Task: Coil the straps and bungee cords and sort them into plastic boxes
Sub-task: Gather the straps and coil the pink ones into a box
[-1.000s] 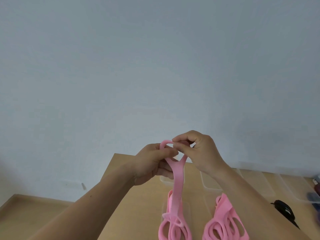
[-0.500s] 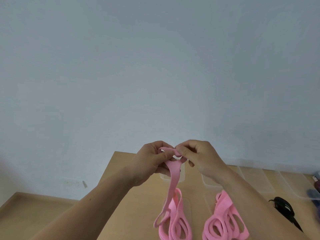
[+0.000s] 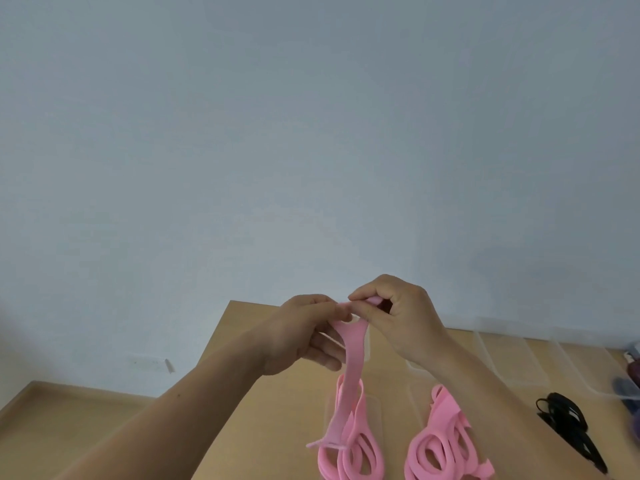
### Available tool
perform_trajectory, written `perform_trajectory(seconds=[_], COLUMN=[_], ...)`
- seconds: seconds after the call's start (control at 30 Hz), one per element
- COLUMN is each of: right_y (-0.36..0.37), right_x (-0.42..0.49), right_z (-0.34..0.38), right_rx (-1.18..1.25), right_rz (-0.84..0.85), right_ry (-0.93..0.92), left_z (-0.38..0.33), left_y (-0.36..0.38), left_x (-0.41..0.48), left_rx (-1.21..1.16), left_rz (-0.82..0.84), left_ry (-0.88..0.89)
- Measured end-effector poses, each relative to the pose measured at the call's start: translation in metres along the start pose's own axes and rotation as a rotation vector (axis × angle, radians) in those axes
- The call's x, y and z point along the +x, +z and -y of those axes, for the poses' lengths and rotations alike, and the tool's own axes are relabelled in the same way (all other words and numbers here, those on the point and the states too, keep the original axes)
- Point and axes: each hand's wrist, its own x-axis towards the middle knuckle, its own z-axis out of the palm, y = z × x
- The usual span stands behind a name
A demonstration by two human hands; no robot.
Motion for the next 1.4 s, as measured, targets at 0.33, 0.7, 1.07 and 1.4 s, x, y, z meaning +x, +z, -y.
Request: perform_trajectory(seconds=[0.33, 0.7, 1.07, 1.4], right_y=[0.004, 0.004, 0.012, 0.012], right_x=[-0.006, -0.003, -0.001, -0.009], right_z=[0.003, 0.000, 0.005, -0.001], right_rx=[0.120, 0.347, 0.092, 0.300], right_rz=[0.016, 0.063, -0.015, 0.013], right_ry=[0.052, 0.253, 0.043, 0.106], left_z=[0.003, -0.003, -0.009, -0.006], left_y=[-0.002, -0.003, -0.006, -0.007], left_x=[0.004, 0.003, 0.002, -0.002], left_rx=[-0.096, 0.000, 0.108, -0.059], left_rz=[0.025, -0.080, -0.048, -0.040], left_ry=[0.075, 0.198, 0.123, 0.078])
